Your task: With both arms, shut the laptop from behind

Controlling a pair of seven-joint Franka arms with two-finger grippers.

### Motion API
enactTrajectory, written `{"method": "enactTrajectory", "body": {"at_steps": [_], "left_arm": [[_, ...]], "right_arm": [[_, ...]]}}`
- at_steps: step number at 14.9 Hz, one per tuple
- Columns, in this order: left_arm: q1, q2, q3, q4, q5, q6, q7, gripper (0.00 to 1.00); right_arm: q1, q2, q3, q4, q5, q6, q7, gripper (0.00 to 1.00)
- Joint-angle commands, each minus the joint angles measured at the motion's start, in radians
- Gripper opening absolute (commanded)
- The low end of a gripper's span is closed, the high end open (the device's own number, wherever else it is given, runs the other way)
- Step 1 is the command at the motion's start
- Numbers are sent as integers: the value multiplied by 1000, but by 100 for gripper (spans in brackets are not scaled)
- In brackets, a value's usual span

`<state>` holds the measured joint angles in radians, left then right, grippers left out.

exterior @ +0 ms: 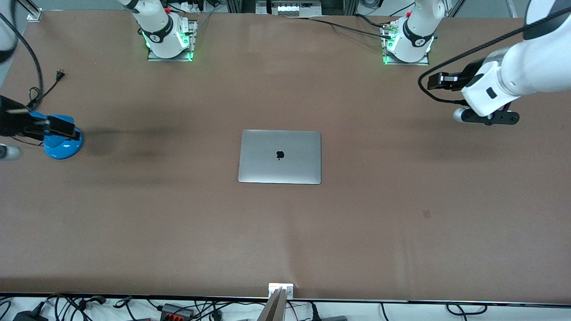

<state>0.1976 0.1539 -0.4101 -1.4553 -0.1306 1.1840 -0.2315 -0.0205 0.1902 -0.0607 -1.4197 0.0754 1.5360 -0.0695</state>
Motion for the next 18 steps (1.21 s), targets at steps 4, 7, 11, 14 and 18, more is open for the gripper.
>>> {"method": "enactTrajectory", "body": {"at_steps": [4,7,11,14,18], "left_arm": [[-10,7,-13,42,51,-6,-5,100],[-7,3,-9,41,60,9,-8,100],[-17,-52,26,6,94,120,-5,100],[-47,-138,92,-112,109,248,12,100],[-43,-215,132,-221,108,327,129,100]], "right_arm": [[-19,-241,35,-323,3,113,-4,100],[-4,-230,65,-285,-78,115,2,100],[7,-209,70,-275,-89,111,10,100],[4,-181,70,-245,-72,112,10,100],[-4,-178,61,-240,-40,113,10,100]]}}
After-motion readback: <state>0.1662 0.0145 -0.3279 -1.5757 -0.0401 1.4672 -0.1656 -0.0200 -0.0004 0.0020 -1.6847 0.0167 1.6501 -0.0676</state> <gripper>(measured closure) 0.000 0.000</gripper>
